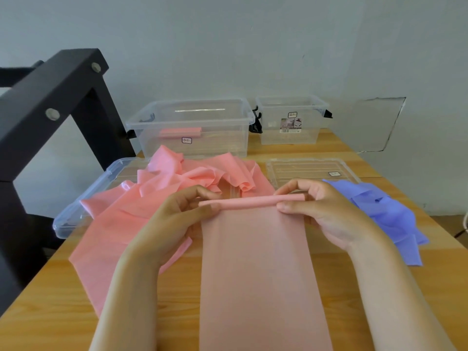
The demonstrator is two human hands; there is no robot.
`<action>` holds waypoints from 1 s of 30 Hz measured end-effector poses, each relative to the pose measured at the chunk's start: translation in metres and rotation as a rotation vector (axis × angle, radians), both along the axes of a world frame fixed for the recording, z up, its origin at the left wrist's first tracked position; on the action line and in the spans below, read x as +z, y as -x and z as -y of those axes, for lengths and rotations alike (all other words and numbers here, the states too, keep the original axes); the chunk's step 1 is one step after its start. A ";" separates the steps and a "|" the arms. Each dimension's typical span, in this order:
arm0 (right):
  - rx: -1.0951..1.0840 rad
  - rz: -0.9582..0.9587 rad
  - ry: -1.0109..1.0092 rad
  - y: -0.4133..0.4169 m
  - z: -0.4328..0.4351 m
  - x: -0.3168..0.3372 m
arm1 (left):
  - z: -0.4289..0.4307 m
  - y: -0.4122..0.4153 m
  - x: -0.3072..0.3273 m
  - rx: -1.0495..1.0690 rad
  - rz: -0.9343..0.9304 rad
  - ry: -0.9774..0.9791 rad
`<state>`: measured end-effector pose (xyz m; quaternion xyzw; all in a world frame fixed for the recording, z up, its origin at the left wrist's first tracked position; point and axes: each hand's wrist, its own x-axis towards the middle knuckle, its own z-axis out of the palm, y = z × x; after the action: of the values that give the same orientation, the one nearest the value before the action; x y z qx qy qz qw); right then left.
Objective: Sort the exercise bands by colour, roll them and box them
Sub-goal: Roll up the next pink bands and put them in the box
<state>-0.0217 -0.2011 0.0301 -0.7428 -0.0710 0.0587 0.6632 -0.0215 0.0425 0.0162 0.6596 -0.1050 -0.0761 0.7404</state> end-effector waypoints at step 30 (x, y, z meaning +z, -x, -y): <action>-0.226 0.127 -0.077 -0.002 -0.006 -0.002 | 0.015 0.003 -0.003 0.404 0.046 0.169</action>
<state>-0.0195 -0.1950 0.0279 -0.7224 -0.0306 -0.0663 0.6876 -0.0243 0.0278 0.0132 0.6043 0.0064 0.0980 0.7907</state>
